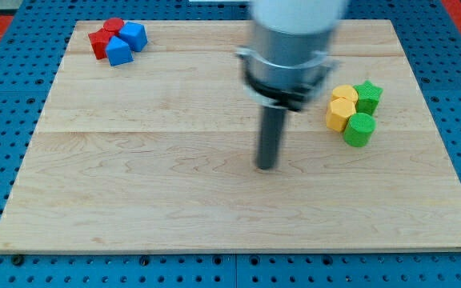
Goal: Point your arm towards blue cube
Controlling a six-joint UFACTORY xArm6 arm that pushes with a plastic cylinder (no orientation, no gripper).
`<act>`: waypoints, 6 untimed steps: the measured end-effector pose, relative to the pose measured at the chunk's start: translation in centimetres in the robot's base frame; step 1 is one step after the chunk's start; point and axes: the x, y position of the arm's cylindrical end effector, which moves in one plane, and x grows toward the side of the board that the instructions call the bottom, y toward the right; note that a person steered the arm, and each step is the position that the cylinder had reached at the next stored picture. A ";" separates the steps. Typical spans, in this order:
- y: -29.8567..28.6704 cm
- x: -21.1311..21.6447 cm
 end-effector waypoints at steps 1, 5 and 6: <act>-3.6 -9.6; -17.0 -29.1; -14.9 -27.0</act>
